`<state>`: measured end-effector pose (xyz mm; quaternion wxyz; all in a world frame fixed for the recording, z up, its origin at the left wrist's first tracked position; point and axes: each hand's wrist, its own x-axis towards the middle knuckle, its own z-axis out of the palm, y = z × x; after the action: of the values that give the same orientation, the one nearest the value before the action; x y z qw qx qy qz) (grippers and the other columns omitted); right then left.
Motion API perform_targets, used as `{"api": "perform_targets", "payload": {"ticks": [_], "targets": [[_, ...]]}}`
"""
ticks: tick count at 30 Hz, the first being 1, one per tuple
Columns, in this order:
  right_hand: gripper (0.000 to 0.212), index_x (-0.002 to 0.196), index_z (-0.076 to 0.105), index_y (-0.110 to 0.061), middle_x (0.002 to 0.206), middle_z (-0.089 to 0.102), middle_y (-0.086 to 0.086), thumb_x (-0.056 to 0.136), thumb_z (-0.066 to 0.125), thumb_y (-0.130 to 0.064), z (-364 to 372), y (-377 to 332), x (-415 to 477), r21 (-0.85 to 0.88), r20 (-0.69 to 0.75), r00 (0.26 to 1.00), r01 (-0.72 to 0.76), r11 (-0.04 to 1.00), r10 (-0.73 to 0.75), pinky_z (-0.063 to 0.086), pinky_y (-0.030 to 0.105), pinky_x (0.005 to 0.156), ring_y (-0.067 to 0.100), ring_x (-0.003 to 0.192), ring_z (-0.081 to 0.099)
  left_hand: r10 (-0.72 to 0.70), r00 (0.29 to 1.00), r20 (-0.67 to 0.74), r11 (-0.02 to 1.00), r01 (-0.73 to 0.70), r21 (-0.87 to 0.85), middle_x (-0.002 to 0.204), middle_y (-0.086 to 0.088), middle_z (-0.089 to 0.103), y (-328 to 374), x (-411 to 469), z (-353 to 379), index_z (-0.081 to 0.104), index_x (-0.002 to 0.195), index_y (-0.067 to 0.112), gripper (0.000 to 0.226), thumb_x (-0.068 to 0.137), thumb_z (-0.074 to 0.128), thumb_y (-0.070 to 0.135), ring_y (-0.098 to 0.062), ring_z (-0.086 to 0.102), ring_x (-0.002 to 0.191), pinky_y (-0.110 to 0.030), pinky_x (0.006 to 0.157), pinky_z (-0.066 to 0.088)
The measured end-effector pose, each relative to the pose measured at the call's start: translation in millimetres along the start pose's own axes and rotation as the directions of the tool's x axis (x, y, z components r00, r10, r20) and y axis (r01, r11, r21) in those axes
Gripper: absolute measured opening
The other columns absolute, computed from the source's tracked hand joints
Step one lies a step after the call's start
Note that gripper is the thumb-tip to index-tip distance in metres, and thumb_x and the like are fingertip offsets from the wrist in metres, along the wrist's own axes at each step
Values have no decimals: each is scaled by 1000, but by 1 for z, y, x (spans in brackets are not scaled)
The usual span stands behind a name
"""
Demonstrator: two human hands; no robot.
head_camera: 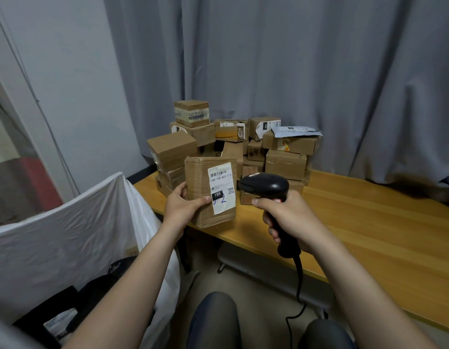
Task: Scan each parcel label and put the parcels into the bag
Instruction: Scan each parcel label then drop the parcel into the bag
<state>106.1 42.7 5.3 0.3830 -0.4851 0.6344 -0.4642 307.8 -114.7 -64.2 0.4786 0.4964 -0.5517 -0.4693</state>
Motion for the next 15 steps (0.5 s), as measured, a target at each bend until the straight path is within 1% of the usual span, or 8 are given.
{"api": "perform_targets", "payload": {"ticks": [1,2,5,7,10,13,15], "targets": [[32,72,60,-12,55,53,5,98,70,-27,1,2,-3,4,0,1000,-8,1000,8,44,29,46,20,44,49,-4,1000,-10,1000,4,-4,122,4,65,-2,-5,-1,44,152,12,88,77,90,13,-3,62,95,-19,79,49],[32,72,59,-12,55,52,5,98,70,-27,3,4,-5,12,2,1000,-16,1000,16,43,29,46,21,45,49,-8,1000,-24,1000,7,-10,126,3,65,-5,-10,-2,43,153,12,89,77,90,13,-7,63,101,-22,83,50],[30,75,58,-11,57,51,7,98,70,-26,10,10,-13,50,17,999,-39,998,38,42,28,45,21,44,47,-27,997,-68,999,25,-32,144,-4,60,-14,-24,-6,39,156,13,96,75,92,16,-18,61,124,-37,104,52],[30,75,57,-11,57,49,8,98,70,-25,14,14,-19,74,22,998,-52,996,51,40,28,44,21,43,46,-24,995,-92,999,21,-33,147,-6,57,-19,-32,-8,39,156,14,97,75,92,17,-21,58,130,-43,109,50],[35,70,54,-11,55,47,7,99,69,-24,21,20,-28,82,35,997,-65,995,62,38,27,43,20,42,44,-27,993,-112,999,22,-49,144,-6,60,-25,-45,-11,41,155,15,93,76,91,15,-21,60,128,-41,106,52],[37,68,54,-12,55,47,7,99,69,-24,24,24,-34,81,44,997,-68,994,65,38,27,43,21,42,44,-31,995,-100,999,27,-42,138,-3,64,-29,-55,-14,43,154,19,89,78,89,17,-17,64,118,-34,94,56],[38,67,56,-12,55,48,7,99,69,-26,24,26,-37,71,51,997,-64,995,61,39,28,44,21,43,45,-30,996,-86,999,27,-35,139,-2,63,-31,-59,-14,42,155,21,89,79,89,20,-15,63,114,-29,87,57]]}}
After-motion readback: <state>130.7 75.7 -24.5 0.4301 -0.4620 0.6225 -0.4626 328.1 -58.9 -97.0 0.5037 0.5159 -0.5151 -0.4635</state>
